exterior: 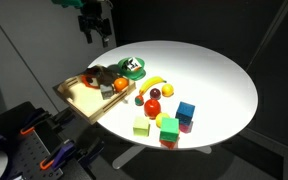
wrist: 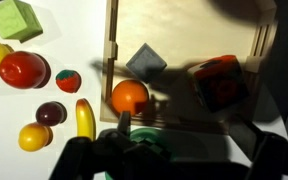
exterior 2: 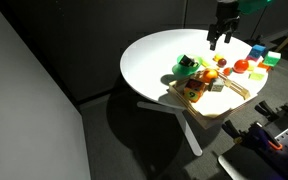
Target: Lift the black and white dice and put it in the green bowl
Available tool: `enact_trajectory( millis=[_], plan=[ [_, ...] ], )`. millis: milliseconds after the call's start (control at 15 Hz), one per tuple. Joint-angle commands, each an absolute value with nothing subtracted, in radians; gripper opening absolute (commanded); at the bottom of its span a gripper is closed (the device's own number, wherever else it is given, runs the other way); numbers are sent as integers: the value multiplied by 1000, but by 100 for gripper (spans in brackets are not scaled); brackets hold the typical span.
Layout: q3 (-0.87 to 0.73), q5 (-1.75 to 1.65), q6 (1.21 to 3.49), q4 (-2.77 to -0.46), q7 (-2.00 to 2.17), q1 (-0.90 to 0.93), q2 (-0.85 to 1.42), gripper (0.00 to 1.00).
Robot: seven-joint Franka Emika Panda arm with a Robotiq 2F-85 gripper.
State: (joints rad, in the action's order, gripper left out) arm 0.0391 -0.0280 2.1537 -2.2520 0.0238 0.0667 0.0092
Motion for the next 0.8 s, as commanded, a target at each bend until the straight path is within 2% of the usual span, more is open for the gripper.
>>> enact_trajectory(
  millis=[0,733],
  plan=[
    [47,9,2078,-2325,19,64,-104,100],
    [73,20,2026,-2486,41,75,-408,100]
  ],
)
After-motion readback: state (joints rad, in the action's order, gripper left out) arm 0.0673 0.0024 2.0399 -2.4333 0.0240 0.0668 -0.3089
